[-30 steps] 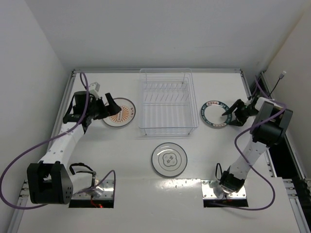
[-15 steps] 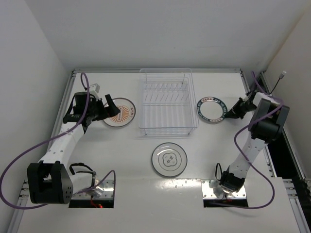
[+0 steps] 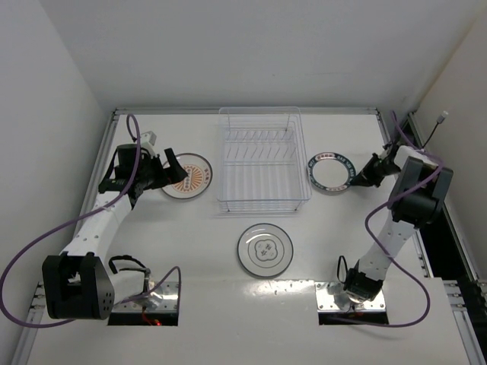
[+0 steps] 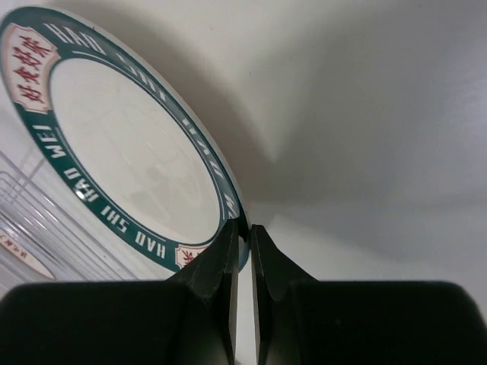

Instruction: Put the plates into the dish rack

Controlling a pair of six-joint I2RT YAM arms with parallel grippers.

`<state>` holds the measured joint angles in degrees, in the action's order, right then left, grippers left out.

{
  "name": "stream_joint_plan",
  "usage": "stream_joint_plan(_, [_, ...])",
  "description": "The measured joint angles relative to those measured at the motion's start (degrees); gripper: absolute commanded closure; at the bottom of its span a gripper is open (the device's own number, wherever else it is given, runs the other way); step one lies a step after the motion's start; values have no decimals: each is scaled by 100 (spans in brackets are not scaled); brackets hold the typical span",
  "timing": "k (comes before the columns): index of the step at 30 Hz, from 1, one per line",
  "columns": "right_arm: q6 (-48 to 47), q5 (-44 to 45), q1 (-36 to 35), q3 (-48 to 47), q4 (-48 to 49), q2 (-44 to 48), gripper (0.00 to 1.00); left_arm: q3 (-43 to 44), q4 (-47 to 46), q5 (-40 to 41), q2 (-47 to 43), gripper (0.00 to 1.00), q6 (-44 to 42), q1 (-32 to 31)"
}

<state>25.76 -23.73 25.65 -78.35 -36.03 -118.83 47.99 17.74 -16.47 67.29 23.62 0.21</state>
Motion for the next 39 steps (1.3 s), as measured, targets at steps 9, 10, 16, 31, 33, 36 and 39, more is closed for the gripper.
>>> stream_joint_plan(9, [-31, 597, -415, -42, -44, 1613, 100, 0, 20, 2, 0, 7, -24, 0])
stream_joint_plan(10, [-35, 643, -459, -90, -42, 1714, 100, 0, 22, 0, 0, 7, -24, 0])
stream_joint_plan(16, [-48, 774, -592, -173, -70, 1858, 100, 0, 20, 2, 0, 7, -26, 0])
stream_joint_plan(31, [-262, 1241, -728, -1025, -662, 2166, 100, 0, 22, 2, 0, 7, -26, 0])
stream_joint_plan(33, [-275, 1270, -780, -1272, -673, 2293, 100, 0, 22, 2, 0, 7, -26, 0])
stream_joint_plan(36, [-284, 1283, -863, -1532, -675, 2472, 100, 0, 22, 2, 0, 7, -37, 0])
stream_joint_plan(39, [-289, 1298, -981, -1720, -704, 2555, 100, 0, 22, 2, 0, 7, -52, 0])
